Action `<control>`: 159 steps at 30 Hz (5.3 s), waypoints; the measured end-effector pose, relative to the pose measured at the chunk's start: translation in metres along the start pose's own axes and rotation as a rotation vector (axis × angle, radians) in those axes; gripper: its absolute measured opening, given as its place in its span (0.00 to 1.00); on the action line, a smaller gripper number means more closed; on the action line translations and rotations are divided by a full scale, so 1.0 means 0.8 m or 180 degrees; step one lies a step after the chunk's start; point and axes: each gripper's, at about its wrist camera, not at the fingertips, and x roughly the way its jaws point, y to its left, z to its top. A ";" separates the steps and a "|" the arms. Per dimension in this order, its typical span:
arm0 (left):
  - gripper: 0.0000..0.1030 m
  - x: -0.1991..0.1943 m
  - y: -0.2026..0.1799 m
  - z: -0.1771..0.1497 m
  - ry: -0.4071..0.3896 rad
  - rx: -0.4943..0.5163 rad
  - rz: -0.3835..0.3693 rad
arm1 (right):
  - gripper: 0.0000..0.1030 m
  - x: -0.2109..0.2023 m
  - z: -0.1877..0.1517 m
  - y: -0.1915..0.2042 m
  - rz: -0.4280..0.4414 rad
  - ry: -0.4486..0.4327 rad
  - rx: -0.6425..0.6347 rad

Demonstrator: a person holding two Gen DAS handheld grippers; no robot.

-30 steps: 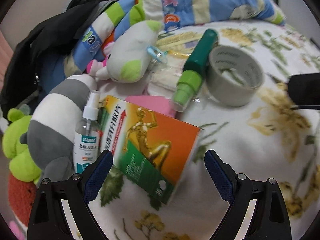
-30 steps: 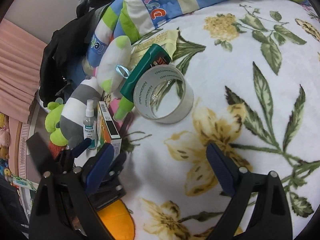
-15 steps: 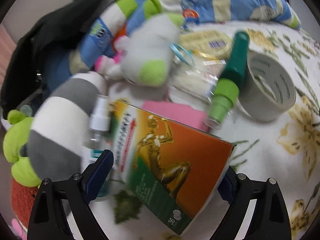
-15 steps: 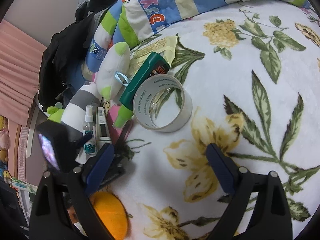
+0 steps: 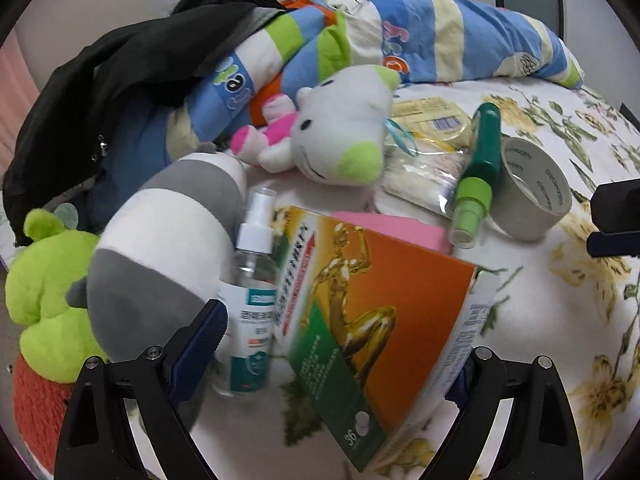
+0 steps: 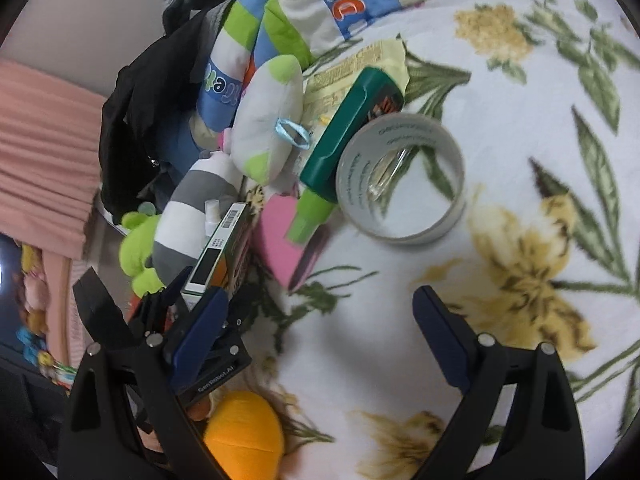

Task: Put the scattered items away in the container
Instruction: 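Move the right tool toward the orange-green medicine box, then grasp the orange-green medicine box with the right tool, then carry the medicine box with the right tool over the black box, then open the right tool to drop the medicine box in the box, then move both tools back over the scattered items on the blanket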

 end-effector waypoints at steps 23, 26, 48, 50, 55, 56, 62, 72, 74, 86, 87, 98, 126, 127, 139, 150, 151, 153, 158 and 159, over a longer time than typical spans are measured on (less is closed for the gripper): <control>0.76 0.004 -0.002 -0.053 -0.0299 0.0480 -0.0422 | 0.84 0.163 0.035 0.097 0.0294 0.1023 0.0191; 0.74 0.002 -0.003 -0.057 -0.0319 0.0490 -0.0432 | 0.77 0.168 0.032 0.109 0.0220 0.1043 0.0070; 0.42 -0.071 -0.028 -0.042 -0.0615 0.0654 -0.0390 | 0.26 0.093 0.024 0.127 0.0185 0.0792 -0.0199; 0.42 -0.082 -0.032 -0.026 -0.0666 0.0681 -0.0392 | 0.26 0.068 0.023 0.129 0.0200 0.0716 -0.0198; 0.42 -0.138 -0.053 0.001 -0.0794 0.0773 -0.0423 | 0.27 -0.005 0.020 0.140 0.0245 0.0529 -0.0178; 0.42 -0.153 -0.061 0.007 -0.0821 0.0803 -0.0425 | 0.27 -0.022 0.019 0.142 0.0242 0.0488 -0.0179; 0.41 -0.236 -0.125 0.031 -0.1005 0.0938 -0.0453 | 0.28 -0.143 0.005 0.131 0.0212 0.0204 -0.0151; 0.41 -0.337 -0.258 0.047 -0.1259 0.1231 -0.0644 | 0.28 -0.313 -0.035 0.060 0.0080 -0.0205 -0.0019; 0.42 -0.348 -0.284 0.051 -0.1282 0.1281 -0.0703 | 0.28 -0.340 -0.041 0.040 0.0052 -0.0279 0.0041; 0.42 -0.397 -0.465 0.063 -0.1411 0.1588 -0.1100 | 0.29 -0.498 -0.079 -0.095 -0.0165 -0.0718 0.0395; 0.42 -0.397 -0.480 0.064 -0.1412 0.1615 -0.1142 | 0.29 -0.509 -0.081 -0.108 -0.0192 -0.0748 0.0431; 0.41 -0.398 -0.656 0.072 -0.1376 0.1872 -0.1538 | 0.29 -0.619 -0.102 -0.256 -0.0566 -0.1009 0.0809; 0.42 -0.312 -0.756 0.075 -0.0840 0.1733 -0.1751 | 0.78 -0.629 -0.078 -0.372 -0.1291 -0.1125 0.0940; 0.42 -0.311 -0.756 0.076 -0.0847 0.1735 -0.1744 | 0.78 -0.631 -0.079 -0.368 -0.1301 -0.1131 0.0916; 0.42 -0.359 -0.700 0.071 -0.1020 0.1633 -0.1749 | 0.78 -0.652 -0.104 -0.309 -0.1346 -0.1244 0.0738; 0.42 -0.404 -0.598 0.060 -0.1156 0.1364 -0.1475 | 0.78 -0.642 -0.127 -0.223 -0.1204 -0.1249 0.0454; 0.42 -0.406 -0.586 0.059 -0.1157 0.1330 -0.1447 | 0.78 -0.638 -0.129 -0.215 -0.1189 -0.1233 0.0429; 0.42 -0.408 -0.566 0.059 -0.1156 0.1281 -0.1397 | 0.78 -0.628 -0.131 -0.198 -0.1156 -0.1200 0.0370; 0.42 -0.414 -0.502 0.053 -0.1145 0.1100 -0.1269 | 0.78 -0.600 -0.136 -0.154 -0.1087 -0.1131 0.0207; 0.42 -0.414 -0.490 0.051 -0.1146 0.1082 -0.1227 | 0.78 -0.591 -0.135 -0.144 -0.1070 -0.1103 0.0169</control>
